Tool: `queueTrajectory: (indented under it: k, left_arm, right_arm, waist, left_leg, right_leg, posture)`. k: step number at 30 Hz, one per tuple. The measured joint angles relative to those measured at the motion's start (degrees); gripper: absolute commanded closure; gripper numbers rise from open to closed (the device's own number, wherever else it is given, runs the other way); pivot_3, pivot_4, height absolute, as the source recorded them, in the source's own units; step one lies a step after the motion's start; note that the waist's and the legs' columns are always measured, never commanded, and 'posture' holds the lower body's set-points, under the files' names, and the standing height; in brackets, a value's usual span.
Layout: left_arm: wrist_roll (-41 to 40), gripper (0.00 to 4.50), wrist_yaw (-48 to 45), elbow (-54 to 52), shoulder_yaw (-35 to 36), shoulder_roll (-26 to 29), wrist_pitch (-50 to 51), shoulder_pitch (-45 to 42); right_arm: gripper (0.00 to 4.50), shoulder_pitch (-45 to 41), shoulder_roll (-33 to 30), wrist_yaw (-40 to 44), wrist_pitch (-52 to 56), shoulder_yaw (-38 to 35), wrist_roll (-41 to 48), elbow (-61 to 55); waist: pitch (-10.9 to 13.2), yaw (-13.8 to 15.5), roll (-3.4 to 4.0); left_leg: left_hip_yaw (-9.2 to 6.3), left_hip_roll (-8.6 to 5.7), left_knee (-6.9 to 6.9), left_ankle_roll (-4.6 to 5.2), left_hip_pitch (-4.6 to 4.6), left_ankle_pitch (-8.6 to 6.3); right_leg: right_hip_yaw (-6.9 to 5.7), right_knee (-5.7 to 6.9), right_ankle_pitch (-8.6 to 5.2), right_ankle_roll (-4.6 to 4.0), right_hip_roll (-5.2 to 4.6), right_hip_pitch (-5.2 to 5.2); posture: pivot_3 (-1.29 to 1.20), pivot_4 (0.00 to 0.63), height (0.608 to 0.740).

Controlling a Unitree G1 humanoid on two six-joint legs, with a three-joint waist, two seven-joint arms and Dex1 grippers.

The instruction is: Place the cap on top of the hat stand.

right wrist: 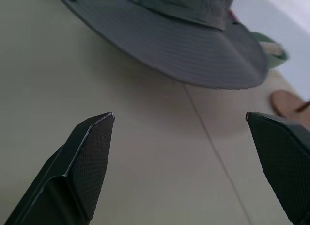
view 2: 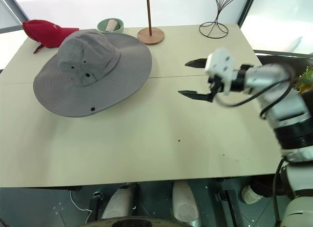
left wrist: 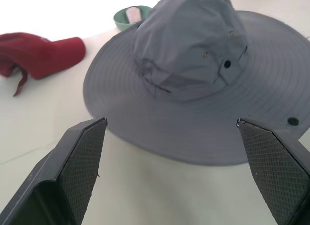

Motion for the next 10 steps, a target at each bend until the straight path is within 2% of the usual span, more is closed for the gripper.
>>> queueTrajectory:
  k: [2, 5, 10]
  left_arm:
    - [0.5, 0.0, -0.5, -0.2, 0.9, -1.1, -0.6, 1.5]
    - [0.2, 0.0, -2.5, -2.0, 4.7, -3.1, 0.0, 6.2]
    - [-1.1, 0.0, -2.8, -5.1, 8.5, -4.9, 0.7, 8.3]
  right_arm:
    - [0.05, -4.1, -1.0, 7.0, 5.0, -1.1, 1.7, 1.9]
    - [0.05, -9.8, -0.6, 14.9, 7.7, -0.5, -1.4, 10.5]
    - [0.05, -14.3, 3.2, 19.7, 9.0, -0.6, -6.3, 21.5]
  waist:
    - [0.0, 0.1, -0.06]
    - [0.0, 0.0, -0.09]
    - [0.0, 0.0, -0.02]
  left_leg:
    - [-0.03, 0.01, 0.0, 0.0, -0.01, 0.0]
    - [0.1, 0.01, 0.0, -0.01, -0.03, -0.01]
    - [0.12, 0.01, 0.0, -0.01, -0.06, -0.01]
  right_leg:
    - [-0.06, -0.03, -0.01, -0.02, 0.02, 0.01]
    - [-0.02, -0.13, -0.01, -0.02, -0.02, 0.0]
    - [-0.01, -0.06, -0.01, -0.01, -0.01, -0.08]
  posture:
    - [0.0, 0.15, 0.74]
    - [0.0, 0.15, 0.74]
    - [0.0, 0.15, 0.74]
